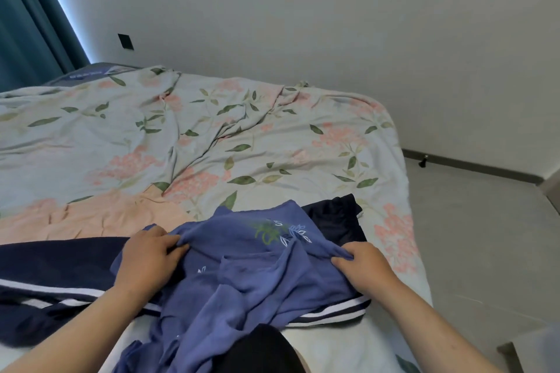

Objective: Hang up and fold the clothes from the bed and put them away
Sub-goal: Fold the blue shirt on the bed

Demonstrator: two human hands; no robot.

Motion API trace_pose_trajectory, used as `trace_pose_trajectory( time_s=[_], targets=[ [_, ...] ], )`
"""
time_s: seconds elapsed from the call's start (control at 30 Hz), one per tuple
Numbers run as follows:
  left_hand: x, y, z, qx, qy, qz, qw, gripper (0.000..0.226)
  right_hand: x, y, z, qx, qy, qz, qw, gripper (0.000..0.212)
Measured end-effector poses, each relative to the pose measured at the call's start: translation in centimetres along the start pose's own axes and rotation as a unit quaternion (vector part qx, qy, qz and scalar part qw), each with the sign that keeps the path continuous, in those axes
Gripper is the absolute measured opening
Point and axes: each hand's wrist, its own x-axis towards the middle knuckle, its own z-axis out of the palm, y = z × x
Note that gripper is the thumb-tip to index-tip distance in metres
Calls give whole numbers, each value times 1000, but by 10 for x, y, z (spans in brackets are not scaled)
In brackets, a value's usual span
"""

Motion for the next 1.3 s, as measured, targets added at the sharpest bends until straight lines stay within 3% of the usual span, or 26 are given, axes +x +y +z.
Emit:
trace_pose_trajectory(
  time_s=[0.03, 0.1, 0.17, 0.27, 0.37, 0.43, 0.5, 0.57, 0.63, 0.7, 0.8, 0.93, 1.07, 1.2, 1.3],
  targets=[
    [-7, -3, -2, -2, 35, 51, 998, 28, -1, 9, -7, 3, -12, -1, 1000, 39],
    [-28, -9, -6, 7, 31, 151, 988, 42, -4, 25, -18, -25, -47, -14, 998, 31],
    [-48, -15, -8, 25, -30, 206, 978, 53, -11, 37, -23, -77, -124, -28, 989, 26],
    [-55, -18, -7, 7, -93, 185, 978, 64, -21, 29, -30, -124, -228, -6, 966, 33],
    [-34, 1, -5, -54, -94, 112, 988, 45, -20, -1, -34, -140, -137, 8, 981, 45],
    [-14, 18, -4, -28, -138, 89, 986, 68, -13, -23, -25, -175, -35, -26, 984, 52],
    [-1, 31, -1, -10, -230, 81, 970, 89, -6, -41, -10, -116, -13, -48, 992, 49],
    [6, 42, 0, 22, -283, 84, 955, 81, 2, -50, 8, -21, -55, -15, 998, 47],
    [3, 49, 1, 4, -303, 87, 949, 53, 3, -52, 22, -6, -90, 3, 996, 56],
    [-7, 50, -2, -56, -309, 79, 946, 32, 0, -46, 27, 17, -83, -11, 996, 14],
    [-26, 43, -14, -140, -284, 58, 947, 16, -10, -32, 13, 64, -65, -21, 996, 35],
    [-41, 32, -28, -152, -250, 58, 954, 23, -30, -4, -15, 39, -43, -10, 998, 27],
    [-46, 38, -34, -133, -250, 77, 956, 25, -47, 1, -21, -18, -91, -40, 995, 25],
    [-51, 44, -44, -3, -287, 136, 948, 28, -65, 0, -26, -81, -173, -64, 980, 20],
    [-52, 34, -46, 39, -261, 99, 959, 26, -73, 4, -28, 13, -110, -30, 993, 27]
  ],
)
